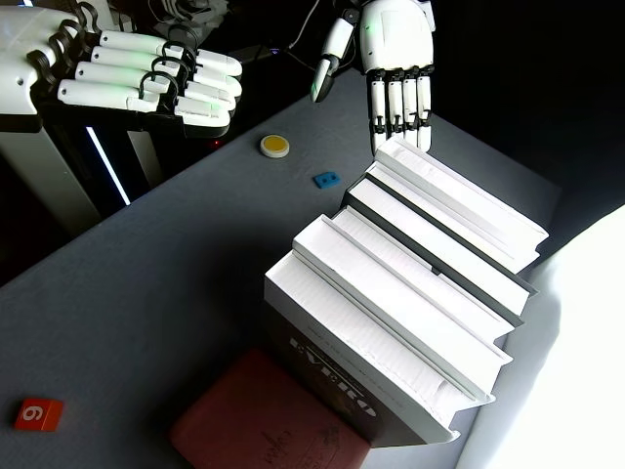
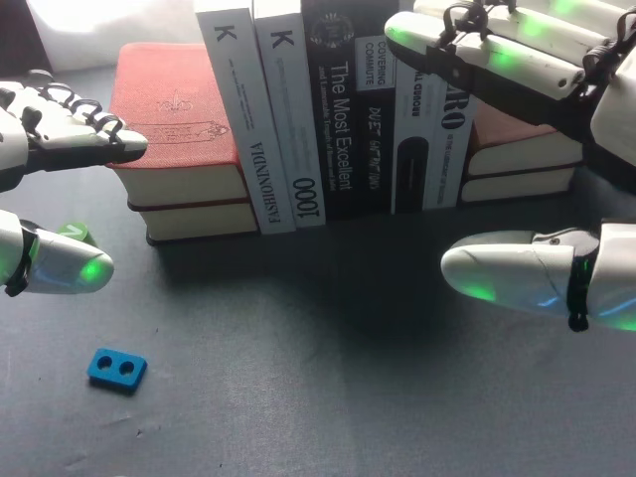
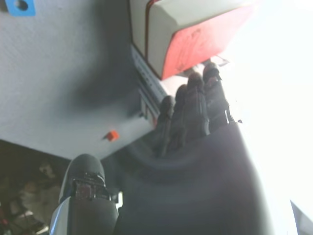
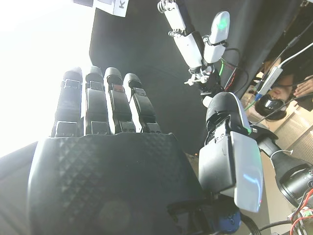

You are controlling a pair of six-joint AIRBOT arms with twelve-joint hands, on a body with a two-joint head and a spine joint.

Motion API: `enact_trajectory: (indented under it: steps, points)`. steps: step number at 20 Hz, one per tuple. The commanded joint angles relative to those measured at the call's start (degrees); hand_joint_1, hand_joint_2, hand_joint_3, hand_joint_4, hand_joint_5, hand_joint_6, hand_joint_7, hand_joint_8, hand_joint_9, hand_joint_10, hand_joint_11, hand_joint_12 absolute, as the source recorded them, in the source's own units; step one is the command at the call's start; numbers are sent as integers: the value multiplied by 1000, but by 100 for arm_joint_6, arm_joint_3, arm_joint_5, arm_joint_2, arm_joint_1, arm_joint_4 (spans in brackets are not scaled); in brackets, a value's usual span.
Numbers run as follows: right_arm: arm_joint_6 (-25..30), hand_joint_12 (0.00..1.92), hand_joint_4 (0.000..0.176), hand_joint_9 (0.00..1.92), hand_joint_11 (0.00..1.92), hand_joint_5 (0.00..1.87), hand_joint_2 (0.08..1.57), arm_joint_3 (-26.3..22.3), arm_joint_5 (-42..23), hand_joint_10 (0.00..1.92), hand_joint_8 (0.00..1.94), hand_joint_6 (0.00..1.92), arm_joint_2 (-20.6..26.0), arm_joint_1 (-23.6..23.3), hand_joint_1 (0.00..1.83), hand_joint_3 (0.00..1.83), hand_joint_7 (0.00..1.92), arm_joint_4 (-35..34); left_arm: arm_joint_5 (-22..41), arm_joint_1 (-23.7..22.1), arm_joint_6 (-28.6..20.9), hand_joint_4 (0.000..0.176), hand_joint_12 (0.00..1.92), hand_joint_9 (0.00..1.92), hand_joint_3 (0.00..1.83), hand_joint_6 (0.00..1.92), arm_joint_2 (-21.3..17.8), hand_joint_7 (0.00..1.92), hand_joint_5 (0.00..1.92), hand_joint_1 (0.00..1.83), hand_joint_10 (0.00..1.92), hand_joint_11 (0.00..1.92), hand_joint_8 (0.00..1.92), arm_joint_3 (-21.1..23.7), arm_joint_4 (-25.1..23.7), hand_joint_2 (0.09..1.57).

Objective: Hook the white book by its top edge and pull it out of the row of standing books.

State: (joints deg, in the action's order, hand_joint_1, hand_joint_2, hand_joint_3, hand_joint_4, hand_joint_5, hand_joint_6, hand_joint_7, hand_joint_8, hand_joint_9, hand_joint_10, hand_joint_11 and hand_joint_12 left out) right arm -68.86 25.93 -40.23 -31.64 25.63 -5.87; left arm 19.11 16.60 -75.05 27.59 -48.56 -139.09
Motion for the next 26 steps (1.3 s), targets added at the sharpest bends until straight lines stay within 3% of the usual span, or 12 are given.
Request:
enact_trajectory:
  steps: [1, 26]
  points:
    - [39, 0, 0, 0, 0, 0, 1133, -9, -746, 0, 0, 0, 18, -47, 0, 9, 0, 69, -445, -102, -11, 0, 0, 0, 19, 0, -34, 0, 0, 0, 0, 0, 0, 19, 91, 1160]
    - [39, 0, 0, 0, 0, 0, 1127, -9, -756, 0, 0, 0, 18, -46, 0, 0, 0, 69, -435, -98, 70, 0, 0, 0, 6, 0, -29, 0, 0, 0, 0, 0, 0, -5, 83, 1163]
